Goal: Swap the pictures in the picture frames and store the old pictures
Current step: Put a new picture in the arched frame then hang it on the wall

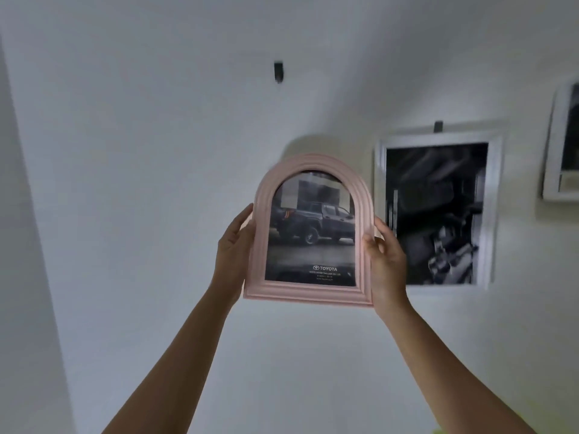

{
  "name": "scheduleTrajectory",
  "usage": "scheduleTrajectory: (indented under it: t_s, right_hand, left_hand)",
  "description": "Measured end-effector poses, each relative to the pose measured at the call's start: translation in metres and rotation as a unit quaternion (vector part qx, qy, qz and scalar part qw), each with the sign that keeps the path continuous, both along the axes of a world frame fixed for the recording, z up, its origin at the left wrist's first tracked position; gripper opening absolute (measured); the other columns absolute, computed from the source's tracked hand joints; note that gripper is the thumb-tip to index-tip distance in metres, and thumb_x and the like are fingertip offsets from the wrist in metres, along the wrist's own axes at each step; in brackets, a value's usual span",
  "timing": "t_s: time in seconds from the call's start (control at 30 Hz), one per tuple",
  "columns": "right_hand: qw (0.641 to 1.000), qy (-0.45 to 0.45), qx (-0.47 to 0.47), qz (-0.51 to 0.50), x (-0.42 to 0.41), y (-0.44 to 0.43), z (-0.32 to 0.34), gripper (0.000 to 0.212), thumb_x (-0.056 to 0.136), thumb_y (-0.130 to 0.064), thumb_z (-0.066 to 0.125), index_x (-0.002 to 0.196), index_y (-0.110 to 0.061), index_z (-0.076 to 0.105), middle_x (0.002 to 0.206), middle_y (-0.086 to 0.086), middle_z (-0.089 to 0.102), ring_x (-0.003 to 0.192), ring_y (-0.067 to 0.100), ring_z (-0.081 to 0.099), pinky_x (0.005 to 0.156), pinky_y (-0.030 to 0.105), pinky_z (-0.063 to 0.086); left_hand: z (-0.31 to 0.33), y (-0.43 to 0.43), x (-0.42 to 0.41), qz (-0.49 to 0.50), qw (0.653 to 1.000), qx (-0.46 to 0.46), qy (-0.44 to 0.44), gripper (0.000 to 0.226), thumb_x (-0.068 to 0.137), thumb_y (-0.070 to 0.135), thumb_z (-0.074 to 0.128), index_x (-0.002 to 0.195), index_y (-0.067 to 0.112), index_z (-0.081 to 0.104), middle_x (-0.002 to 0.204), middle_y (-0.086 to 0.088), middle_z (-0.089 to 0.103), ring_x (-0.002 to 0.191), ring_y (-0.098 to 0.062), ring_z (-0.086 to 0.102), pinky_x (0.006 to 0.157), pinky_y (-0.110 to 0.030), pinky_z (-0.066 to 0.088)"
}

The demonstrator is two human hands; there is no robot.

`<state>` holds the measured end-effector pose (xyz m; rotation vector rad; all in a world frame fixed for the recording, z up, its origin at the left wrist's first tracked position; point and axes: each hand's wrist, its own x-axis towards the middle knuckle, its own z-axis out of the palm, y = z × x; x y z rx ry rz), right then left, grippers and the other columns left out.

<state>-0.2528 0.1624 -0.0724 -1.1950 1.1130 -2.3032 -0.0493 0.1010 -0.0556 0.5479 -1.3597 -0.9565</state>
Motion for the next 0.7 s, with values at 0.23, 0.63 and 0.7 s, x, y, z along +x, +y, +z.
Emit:
scheduleTrajectory:
  t_s: [0.23,0.63,0.7]
  right_hand:
    - [0.996,0.051,-0.064,0.032,0.005,-0.04,0.079,0.038,0.091,-0.008,0.054,0.126,-0.025,0.053,0.103,-0.01,0.059,0.09,-0.003,0.056,0.07,0.001,0.044]
    - [0.991,0.104,-0.082,0.03,0.023,-0.076,0.143,0.036,0.094,-0.015,0.049,0.13,-0.022,0.05,0.102,0.001,0.06,0.084,0.005,0.058,0.059,0.003,0.046]
    - [0.991,0.1,-0.079,0.033,0.021,-0.079,0.139,0.036,0.094,-0.014,0.05,0.129,-0.022,0.05,0.099,0.001,0.059,0.082,0.005,0.057,0.058,0.002,0.045]
  left_hand:
    - [0.06,-0.025,0.004,0.038,0.997,-0.053,0.042,0.032,0.095,0.029,0.047,0.127,0.029,0.053,0.109,0.003,0.066,0.092,-0.019,0.067,0.073,-0.034,0.059]
    - [0.113,-0.054,0.018,0.067,0.99,-0.088,0.09,0.034,0.096,0.026,0.047,0.129,0.021,0.053,0.112,-0.001,0.065,0.091,-0.016,0.067,0.073,-0.032,0.059]
    - [0.109,-0.058,0.017,0.071,0.991,-0.078,0.083,0.035,0.096,0.028,0.047,0.13,0.022,0.052,0.117,-0.002,0.064,0.094,-0.018,0.066,0.077,-0.035,0.058]
